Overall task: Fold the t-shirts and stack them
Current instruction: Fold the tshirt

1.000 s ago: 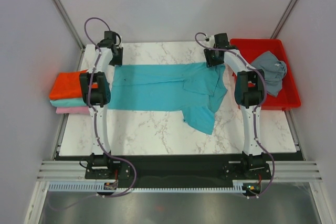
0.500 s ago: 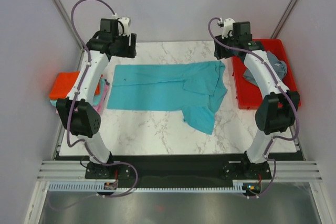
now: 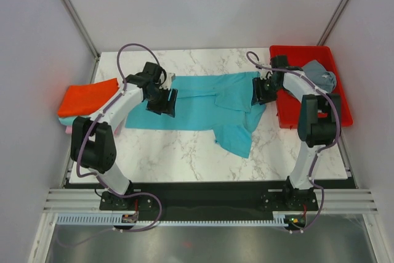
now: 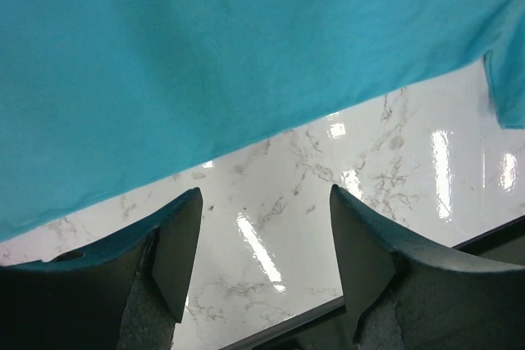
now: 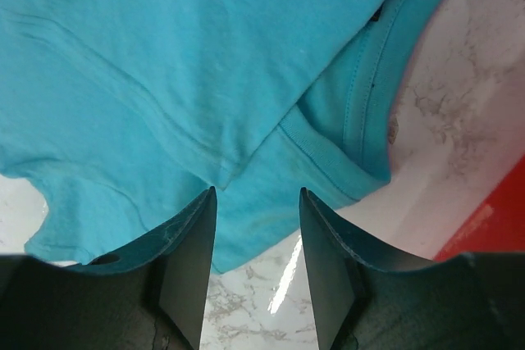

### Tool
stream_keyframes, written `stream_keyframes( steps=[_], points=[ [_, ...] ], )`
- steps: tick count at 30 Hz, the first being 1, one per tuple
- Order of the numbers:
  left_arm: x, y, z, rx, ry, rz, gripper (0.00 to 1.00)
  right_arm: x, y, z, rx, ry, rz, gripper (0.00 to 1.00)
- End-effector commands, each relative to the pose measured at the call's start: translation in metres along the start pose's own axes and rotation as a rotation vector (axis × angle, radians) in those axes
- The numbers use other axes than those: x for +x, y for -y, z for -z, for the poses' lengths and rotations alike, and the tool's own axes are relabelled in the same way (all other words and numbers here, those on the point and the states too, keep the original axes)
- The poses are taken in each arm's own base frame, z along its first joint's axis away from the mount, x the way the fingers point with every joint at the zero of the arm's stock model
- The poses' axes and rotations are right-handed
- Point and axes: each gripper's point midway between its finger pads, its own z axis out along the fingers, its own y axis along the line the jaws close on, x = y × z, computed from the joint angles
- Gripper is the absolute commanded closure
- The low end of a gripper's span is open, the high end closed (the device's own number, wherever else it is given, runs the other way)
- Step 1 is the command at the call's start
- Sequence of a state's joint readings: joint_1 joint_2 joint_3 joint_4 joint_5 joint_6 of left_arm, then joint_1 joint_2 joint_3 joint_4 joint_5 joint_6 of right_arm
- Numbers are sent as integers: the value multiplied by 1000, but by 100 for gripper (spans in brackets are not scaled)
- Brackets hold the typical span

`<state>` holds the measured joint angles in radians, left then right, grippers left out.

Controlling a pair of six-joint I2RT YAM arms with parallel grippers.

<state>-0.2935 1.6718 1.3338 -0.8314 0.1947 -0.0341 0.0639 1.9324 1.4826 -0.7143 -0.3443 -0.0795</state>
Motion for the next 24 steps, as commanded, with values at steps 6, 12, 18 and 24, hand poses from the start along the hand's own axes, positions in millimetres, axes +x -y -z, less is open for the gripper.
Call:
stream_keyframes(
  steps=[6,12,18,24],
  points=[
    [-23,2,17,-18,88,-25,26,10,7,-36,-61,-80,-92,47],
    [-33,-7,21,-69,109,-44,25,0,39,-44,85,-85,-94,46],
    [-33,-12,20,-98,107,-44,25,-27,63,-31,227,-27,-55,46],
    [-39,-13,21,-103,118,-45,25,-37,60,-18,228,11,-37,48]
  ],
)
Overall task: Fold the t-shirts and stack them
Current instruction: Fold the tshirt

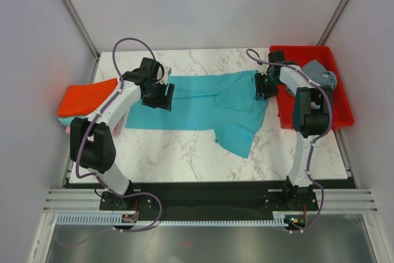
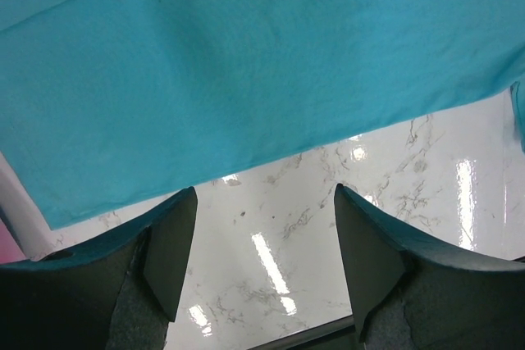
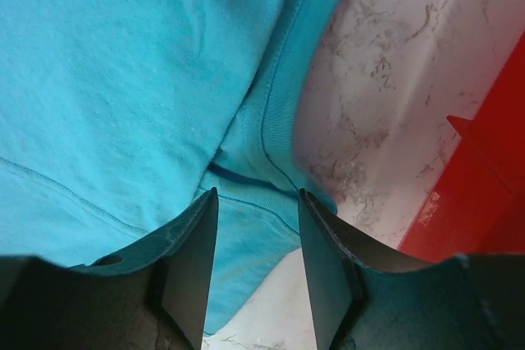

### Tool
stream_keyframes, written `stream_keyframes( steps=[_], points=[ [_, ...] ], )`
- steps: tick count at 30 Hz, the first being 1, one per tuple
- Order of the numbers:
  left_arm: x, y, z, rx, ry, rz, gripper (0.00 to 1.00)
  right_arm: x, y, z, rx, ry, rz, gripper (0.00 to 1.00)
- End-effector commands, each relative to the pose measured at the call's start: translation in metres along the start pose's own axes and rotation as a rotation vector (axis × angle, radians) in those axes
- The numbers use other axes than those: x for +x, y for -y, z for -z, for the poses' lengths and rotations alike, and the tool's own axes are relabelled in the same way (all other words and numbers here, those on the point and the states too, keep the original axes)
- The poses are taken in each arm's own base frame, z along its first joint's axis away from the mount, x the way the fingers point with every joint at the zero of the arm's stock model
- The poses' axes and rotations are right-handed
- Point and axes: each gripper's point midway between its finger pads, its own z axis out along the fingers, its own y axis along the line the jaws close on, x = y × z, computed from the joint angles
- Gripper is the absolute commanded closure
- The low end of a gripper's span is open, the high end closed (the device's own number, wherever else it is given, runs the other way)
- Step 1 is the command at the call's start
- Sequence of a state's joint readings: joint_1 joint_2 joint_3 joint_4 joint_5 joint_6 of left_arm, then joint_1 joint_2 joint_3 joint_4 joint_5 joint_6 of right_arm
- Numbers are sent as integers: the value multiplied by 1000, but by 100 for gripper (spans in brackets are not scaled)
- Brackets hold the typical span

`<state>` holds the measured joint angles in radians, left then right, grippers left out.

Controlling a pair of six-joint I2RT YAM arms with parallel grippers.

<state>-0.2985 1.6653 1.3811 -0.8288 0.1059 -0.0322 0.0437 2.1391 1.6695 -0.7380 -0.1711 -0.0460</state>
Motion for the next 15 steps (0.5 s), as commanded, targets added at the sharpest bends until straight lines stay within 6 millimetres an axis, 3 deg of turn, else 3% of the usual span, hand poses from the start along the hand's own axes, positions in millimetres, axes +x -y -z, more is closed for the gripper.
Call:
stream_keyframes(
  steps=[1,4,5,6,7,8,11,12,15],
  points=[
    [-25,-2,13,-16,74,-34,25,-22,4,25,33,82,25,49],
    [-34,1,35,-8,134,-71,24,-34,-10,70,-5,204,87,48],
    [-35,1,46,-11,162,-83,24,-24,-12,73,-12,214,108,48],
    [-25,0,45,-12,146,-89,24,-27,-18,104,-11,286,164,48],
    [-20,0,45,-12,141,-89,24,-22,-26,113,-47,312,216,47],
    [-13,0,44,-12,129,-87,24,-7,-31,129,-55,334,258,47],
    [11,-2,39,-12,88,-83,24,25,-43,151,-89,385,428,46],
    [23,-2,37,-12,70,-81,24,33,-44,156,-87,396,502,48],
    [36,-4,37,-13,55,-77,24,65,-57,169,-141,410,621,48]
  ],
)
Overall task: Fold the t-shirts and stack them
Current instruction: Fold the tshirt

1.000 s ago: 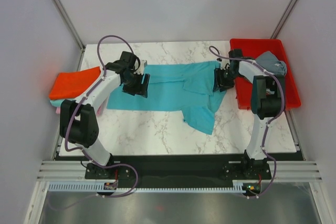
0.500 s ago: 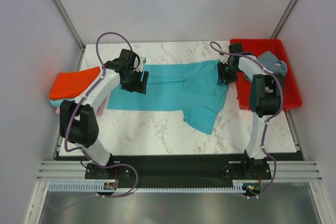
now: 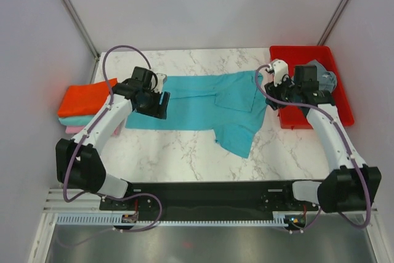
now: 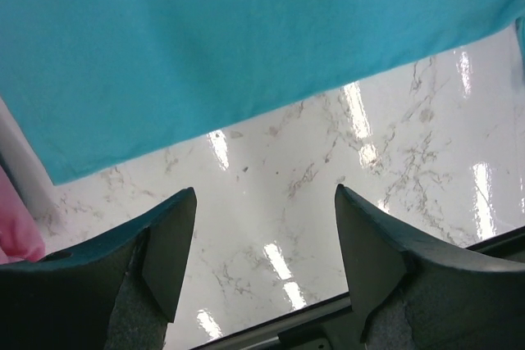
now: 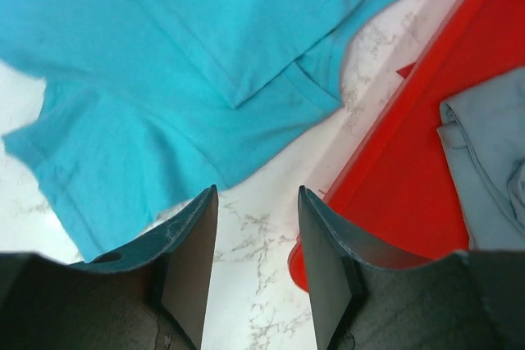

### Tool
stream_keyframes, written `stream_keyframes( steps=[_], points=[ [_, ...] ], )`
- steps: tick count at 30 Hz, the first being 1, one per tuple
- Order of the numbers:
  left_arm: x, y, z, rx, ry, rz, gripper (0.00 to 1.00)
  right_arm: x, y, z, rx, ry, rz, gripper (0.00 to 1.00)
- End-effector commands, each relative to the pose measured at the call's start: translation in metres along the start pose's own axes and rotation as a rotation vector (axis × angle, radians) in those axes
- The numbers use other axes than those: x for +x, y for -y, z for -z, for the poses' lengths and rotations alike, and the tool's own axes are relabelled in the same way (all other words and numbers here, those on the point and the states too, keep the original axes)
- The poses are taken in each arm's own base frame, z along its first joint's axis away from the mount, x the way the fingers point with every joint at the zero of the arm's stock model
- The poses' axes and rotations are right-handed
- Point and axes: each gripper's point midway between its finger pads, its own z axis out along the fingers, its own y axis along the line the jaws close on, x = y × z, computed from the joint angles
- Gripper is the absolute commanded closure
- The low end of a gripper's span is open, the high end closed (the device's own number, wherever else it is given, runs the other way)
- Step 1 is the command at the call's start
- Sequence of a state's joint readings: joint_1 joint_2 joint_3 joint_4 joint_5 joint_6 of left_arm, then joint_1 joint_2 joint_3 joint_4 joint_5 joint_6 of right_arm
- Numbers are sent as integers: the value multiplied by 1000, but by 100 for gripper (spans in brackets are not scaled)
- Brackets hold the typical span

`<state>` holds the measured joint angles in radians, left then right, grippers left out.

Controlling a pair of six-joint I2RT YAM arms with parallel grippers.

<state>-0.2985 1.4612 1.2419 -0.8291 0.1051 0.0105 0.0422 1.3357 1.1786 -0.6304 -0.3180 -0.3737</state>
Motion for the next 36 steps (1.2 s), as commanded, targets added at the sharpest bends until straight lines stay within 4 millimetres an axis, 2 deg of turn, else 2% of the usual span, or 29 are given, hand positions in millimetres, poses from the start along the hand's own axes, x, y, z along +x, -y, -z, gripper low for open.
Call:
stream_keyframes(
  steps=[1,2,3,5,7,8,11,13,15,18,19,22,26,27,30,33,36],
  points=[
    [12,-7,3,-16,-6,-20,24,33,-36,10,-154,-11,189,48],
    [-6,-12,4,-29,66,-53,23,36,-45,14,-188,-4,195,49],
    [-7,-23,7,-73,71,-99,23,39,-52,18,-211,-3,207,49],
    [-12,-30,16,-90,102,-85,23,54,-71,28,-276,-27,269,50],
    [-15,-39,23,-114,122,-63,23,69,-84,31,-318,-49,349,50],
    [-16,-42,26,-120,130,-52,23,70,-87,37,-314,-28,398,50],
    [-13,-49,30,-125,141,-20,23,86,-94,41,-318,-21,543,50],
    [-6,-54,29,-133,134,-8,23,103,-103,38,-349,-51,600,50],
    [4,-57,28,-145,123,-2,23,111,-108,38,-364,-44,668,51],
    [17,-63,25,-166,104,9,23,128,-122,32,-401,-25,775,51],
    [19,-66,24,-171,102,21,23,140,-125,29,-405,-27,804,51],
    [24,-68,24,-166,103,48,24,154,-130,21,-417,-17,879,51],
    [24,-73,26,-172,107,73,24,148,-135,10,-426,2,875,50],
    [25,-74,25,-172,104,76,24,140,-137,6,-416,25,880,50],
    [25,-75,24,-167,102,90,24,134,-141,-4,-424,31,872,50],
    [26,-76,22,-164,94,101,24,133,-153,-12,-464,25,890,50],
    [23,-78,20,-164,90,104,24,140,-169,-19,-513,0,922,50]
  ],
)
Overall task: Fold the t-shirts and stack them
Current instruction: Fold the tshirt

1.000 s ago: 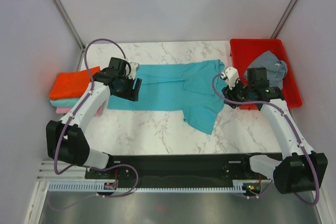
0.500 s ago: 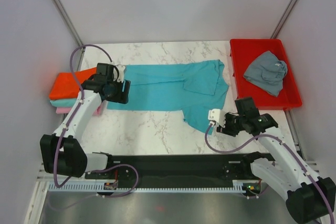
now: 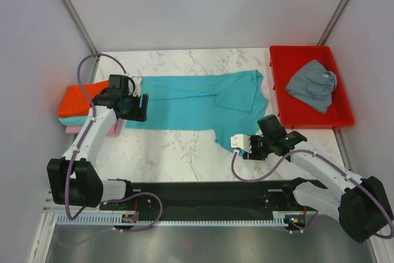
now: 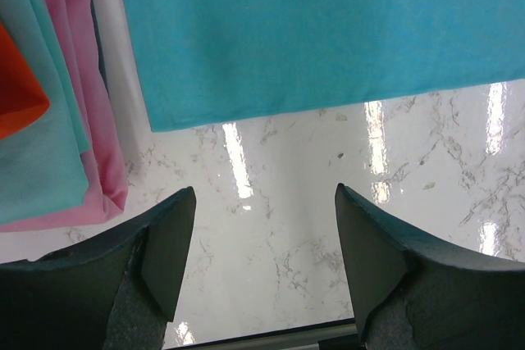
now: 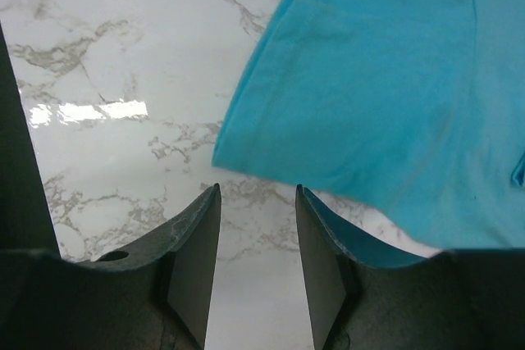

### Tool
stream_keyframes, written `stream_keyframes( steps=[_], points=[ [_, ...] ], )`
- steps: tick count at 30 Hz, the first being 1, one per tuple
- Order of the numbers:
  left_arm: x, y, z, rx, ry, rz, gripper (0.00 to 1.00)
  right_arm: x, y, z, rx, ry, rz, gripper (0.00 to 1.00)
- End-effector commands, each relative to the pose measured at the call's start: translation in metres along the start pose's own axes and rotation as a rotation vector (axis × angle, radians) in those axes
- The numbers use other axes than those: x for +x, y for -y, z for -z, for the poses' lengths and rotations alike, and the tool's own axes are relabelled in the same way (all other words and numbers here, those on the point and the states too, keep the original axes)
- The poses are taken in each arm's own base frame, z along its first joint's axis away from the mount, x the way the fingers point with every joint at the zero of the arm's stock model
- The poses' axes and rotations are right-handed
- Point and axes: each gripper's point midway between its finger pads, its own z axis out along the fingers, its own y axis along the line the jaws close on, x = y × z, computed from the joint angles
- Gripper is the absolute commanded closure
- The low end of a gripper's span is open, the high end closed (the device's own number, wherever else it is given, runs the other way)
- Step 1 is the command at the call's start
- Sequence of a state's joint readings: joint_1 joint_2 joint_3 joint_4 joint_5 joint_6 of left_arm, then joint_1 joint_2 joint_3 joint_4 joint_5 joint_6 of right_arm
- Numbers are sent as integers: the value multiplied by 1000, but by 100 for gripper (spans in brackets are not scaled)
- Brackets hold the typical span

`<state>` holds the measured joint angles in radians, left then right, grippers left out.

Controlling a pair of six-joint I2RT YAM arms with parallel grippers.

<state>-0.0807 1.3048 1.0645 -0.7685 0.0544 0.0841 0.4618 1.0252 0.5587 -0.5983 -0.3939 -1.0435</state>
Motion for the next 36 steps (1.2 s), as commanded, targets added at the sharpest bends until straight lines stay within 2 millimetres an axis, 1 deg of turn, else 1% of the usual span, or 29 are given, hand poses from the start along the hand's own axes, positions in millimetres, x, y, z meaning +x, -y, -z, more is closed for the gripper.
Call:
stream_keyframes(
  steps=[1,3,6,9,11,15,20,23,28,33,34,36],
  points=[
    [-16,-2,2,2,46,-2,24,-25,10,-9,6,50,63,50],
    [-18,-4,0,-4,43,0,24,-30,6,-13,-13,54,66,50],
    [-21,-5,-1,-6,41,6,24,-30,3,-19,-38,39,73,51],
    [-22,-6,-3,-6,38,14,24,-23,2,-25,-60,2,60,53],
    [-23,-6,-3,-6,38,13,24,-21,2,-25,-61,-8,61,54],
    [-25,-6,-5,-2,36,23,24,-14,-1,-29,-76,-31,54,54],
    [-29,-7,-6,-1,36,29,24,-11,-2,-28,-73,-46,51,54],
    [-30,-6,-8,5,32,32,24,-7,-7,-28,-86,-55,50,54],
    [-32,-6,-9,4,32,32,24,1,-12,-34,-116,-84,36,55],
    [-33,-7,-9,3,30,34,24,2,-12,-39,-125,-92,22,56],
    [-34,-7,-9,4,32,32,24,3,-12,-40,-129,-94,21,58],
    [-33,-7,-10,3,25,34,24,4,-9,-42,-129,-105,12,69]
  ],
)
